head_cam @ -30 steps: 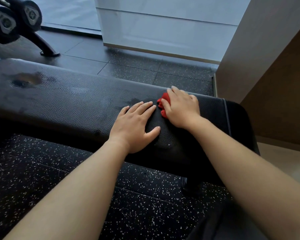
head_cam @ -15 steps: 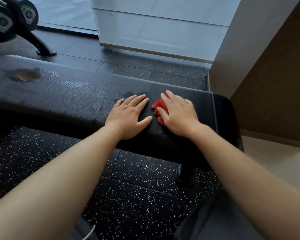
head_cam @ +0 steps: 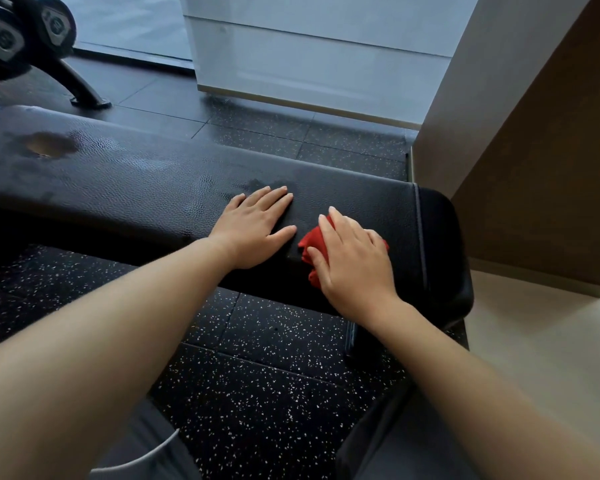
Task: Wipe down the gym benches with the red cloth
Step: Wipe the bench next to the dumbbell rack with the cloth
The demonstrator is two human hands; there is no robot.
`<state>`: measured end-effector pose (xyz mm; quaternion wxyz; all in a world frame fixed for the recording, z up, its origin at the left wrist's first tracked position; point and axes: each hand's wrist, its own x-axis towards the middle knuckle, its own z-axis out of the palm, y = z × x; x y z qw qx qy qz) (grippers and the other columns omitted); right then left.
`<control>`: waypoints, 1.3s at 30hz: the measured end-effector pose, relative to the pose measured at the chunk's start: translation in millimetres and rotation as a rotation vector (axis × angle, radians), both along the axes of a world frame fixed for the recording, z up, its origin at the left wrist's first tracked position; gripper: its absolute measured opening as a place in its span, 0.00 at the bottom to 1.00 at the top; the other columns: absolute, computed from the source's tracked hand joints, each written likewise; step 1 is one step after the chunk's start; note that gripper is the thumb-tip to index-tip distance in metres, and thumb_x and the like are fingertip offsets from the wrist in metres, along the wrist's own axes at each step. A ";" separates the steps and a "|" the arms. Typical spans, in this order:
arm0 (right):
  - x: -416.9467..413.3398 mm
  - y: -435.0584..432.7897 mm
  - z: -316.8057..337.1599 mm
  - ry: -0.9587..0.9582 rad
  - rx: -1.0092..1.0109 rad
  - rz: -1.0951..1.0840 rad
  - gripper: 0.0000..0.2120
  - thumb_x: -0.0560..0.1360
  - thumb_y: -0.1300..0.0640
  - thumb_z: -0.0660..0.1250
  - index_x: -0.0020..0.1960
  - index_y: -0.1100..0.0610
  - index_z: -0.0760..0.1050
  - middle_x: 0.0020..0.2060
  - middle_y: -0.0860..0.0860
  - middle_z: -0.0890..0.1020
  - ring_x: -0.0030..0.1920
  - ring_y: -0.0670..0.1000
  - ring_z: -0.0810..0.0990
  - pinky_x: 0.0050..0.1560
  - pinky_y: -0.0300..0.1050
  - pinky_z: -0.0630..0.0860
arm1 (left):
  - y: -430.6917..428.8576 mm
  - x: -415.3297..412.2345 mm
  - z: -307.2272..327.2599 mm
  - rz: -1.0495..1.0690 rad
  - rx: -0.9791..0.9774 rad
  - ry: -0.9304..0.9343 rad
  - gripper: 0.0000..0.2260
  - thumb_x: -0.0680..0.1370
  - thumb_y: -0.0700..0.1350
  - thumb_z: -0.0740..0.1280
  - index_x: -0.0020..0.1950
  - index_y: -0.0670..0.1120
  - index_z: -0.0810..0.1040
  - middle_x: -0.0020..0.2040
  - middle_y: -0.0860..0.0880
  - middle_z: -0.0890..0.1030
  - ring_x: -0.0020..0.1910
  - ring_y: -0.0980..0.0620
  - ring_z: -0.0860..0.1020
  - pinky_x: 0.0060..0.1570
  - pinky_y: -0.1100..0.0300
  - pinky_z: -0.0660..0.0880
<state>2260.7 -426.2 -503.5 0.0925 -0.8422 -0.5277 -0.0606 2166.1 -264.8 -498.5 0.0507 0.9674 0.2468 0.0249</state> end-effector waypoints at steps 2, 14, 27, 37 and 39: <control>0.5 -13.7 -1.7 -0.050 0.025 0.017 0.31 0.76 0.42 0.48 0.69 0.60 0.70 0.69 0.58 0.71 0.67 0.57 0.72 0.62 0.54 0.67 | 9.7 -6.8 3.7 -0.053 -0.024 -0.001 0.25 0.81 0.57 0.52 0.77 0.54 0.53 0.78 0.55 0.52 0.77 0.54 0.50 0.74 0.52 0.47; -37.8 47.2 -0.9 0.002 0.036 -0.042 0.30 0.76 0.44 0.47 0.65 0.60 0.74 0.66 0.56 0.75 0.64 0.55 0.75 0.61 0.52 0.70 | 34.3 -35.2 -2.8 0.061 0.079 -0.062 0.34 0.69 0.65 0.38 0.75 0.62 0.57 0.77 0.54 0.57 0.76 0.53 0.55 0.73 0.49 0.53; -19.1 52.4 9.4 0.024 -0.040 -0.021 0.31 0.79 0.42 0.45 0.74 0.62 0.61 0.73 0.58 0.63 0.72 0.55 0.64 0.68 0.52 0.62 | 33.6 -36.8 -7.1 0.072 0.079 -0.068 0.34 0.69 0.66 0.37 0.75 0.63 0.55 0.77 0.56 0.55 0.76 0.55 0.53 0.73 0.51 0.52; 50.3 159.3 15.0 0.058 -0.067 -0.053 0.24 0.81 0.44 0.49 0.70 0.58 0.64 0.67 0.54 0.69 0.67 0.55 0.67 0.64 0.54 0.61 | 37.4 -34.1 -6.7 0.086 0.091 -0.080 0.37 0.68 0.66 0.38 0.76 0.59 0.56 0.77 0.57 0.57 0.75 0.55 0.55 0.72 0.52 0.52; 53.0 168.1 17.3 0.066 -0.080 -0.065 0.24 0.81 0.44 0.49 0.69 0.58 0.65 0.66 0.55 0.70 0.66 0.56 0.68 0.63 0.54 0.62 | 36.7 -33.8 -6.4 0.091 0.100 -0.077 0.38 0.68 0.66 0.37 0.76 0.57 0.56 0.77 0.57 0.57 0.75 0.56 0.54 0.72 0.52 0.52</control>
